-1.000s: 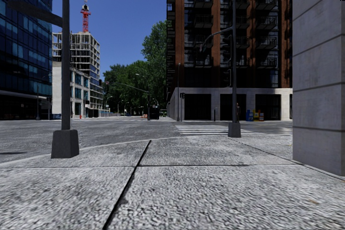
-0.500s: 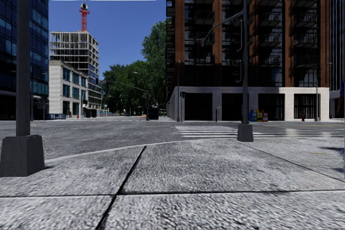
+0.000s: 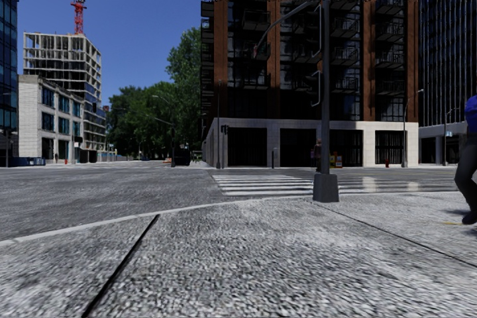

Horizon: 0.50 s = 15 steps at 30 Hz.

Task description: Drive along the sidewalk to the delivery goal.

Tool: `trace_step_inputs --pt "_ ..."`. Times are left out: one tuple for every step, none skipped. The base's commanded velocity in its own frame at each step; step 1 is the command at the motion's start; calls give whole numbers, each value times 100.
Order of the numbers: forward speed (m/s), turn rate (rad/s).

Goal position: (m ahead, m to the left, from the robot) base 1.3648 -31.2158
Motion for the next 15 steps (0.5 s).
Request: trace_step_inputs --pt "162 0" --pt "157 0" --pt "156 0" --pt "156 0" --pt "156 0" --pt "155 0" --pt "155 9" --pt "154 46" --pt "154 46" --pt "154 51" --pt "154 53" --pt "154 53" --pt "154 53" --pt "154 53" --pt "154 53"
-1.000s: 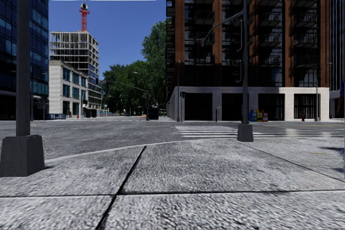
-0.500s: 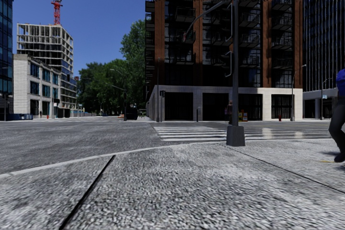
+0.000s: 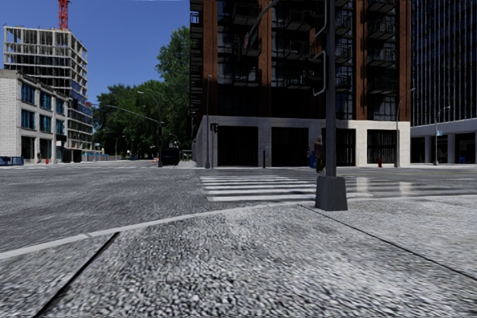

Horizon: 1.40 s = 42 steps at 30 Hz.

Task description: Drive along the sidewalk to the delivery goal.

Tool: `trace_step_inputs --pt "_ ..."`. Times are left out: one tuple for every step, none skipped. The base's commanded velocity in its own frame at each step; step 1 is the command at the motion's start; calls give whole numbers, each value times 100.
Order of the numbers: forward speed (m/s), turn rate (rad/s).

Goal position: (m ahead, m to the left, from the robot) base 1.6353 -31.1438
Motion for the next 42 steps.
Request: trace_step_inputs --pt "154 53" --pt "154 53" --pt "154 53" --pt "156 53" --pt "156 53" --pt "159 46" --pt "162 42" --pt "165 41" --pt "165 41" --pt "170 40" --pt "176 0" --pt "190 0" --pt "190 0" --pt "197 0" --pt "199 0" --pt "191 0" --pt "191 0" --pt "167 -1" --pt "155 -18" --pt "148 -33" --pt "148 -33" --pt "143 -39" --pt "137 -46" --pt "137 -46" --pt "135 -49" --pt "134 -52" --pt "134 -52" --pt "134 -52" --pt "134 -52" --pt "132 -56" --pt "127 -68" --pt "127 -68" --pt "119 -72" --pt "115 -73" --pt "112 -73" --pt "112 -73" --pt "111 -73" --pt "109 -73" --pt "109 -73" --pt "107 -73" --pt "106 -74" --pt "106 -74"
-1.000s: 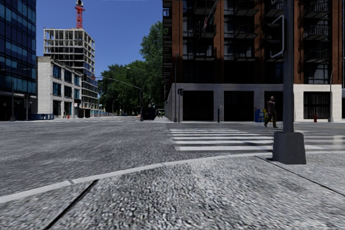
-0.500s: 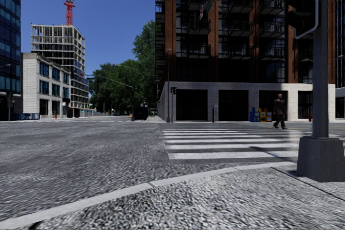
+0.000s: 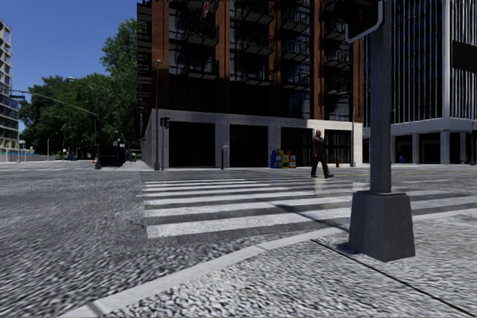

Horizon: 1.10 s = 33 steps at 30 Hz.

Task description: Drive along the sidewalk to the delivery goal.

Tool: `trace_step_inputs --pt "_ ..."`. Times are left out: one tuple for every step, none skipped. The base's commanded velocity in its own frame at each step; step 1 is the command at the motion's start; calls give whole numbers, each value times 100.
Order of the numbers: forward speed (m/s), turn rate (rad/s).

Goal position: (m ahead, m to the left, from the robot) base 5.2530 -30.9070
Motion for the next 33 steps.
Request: trace_step_inputs --pt "106 -74" --pt "105 -75" --pt "105 -77" --pt "105 -78" --pt "105 -78" --pt "105 -78" --pt "105 -78" --pt "105 -78" --pt "105 -78" --pt "105 -78" --pt "105 -78" --pt "105 -78" --pt "105 -78" --pt "105 -78" --pt "104 -78" --pt "104 -78" --pt "104 -78" --pt "104 -78" --pt "104 -78" --pt "104 -78" --pt "104 -78" --pt "104 -78" --pt "104 -78" --pt "104 -78" --pt "104 -78" --pt "104 -78" --pt "104 -78" --pt "104 -78" --pt "104 -78" --pt "104 -78" --pt "104 -78" --pt "104 -78" --pt "104 -78"
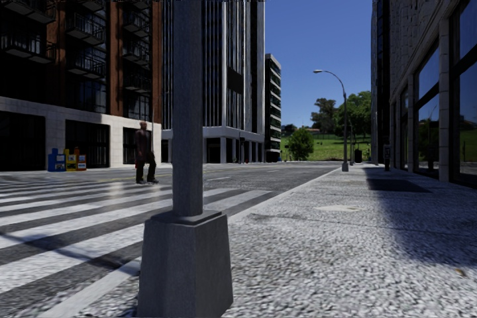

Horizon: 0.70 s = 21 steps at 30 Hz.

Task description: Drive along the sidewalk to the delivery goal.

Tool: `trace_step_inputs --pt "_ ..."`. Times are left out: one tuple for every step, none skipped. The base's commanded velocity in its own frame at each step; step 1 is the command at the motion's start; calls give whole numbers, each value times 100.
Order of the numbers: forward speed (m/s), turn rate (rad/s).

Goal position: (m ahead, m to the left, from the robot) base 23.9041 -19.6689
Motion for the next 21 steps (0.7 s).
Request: trace_step_inputs --pt "104 -78" --pt "104 -78" --pt "104 -78" --pt "104 -78" --pt "104 -78" --pt "104 -78" --pt "104 -78" --pt "103 -78" --pt "98 -78" --pt "98 -78" --pt "93 -78" --pt "92 -78" --pt "91 -78" --pt "91 -78" --pt "91 -75" --pt "103 -74" --pt "103 -74" --pt "128 -73" --pt "154 -31" --pt "176 -2" --pt "176 -2"
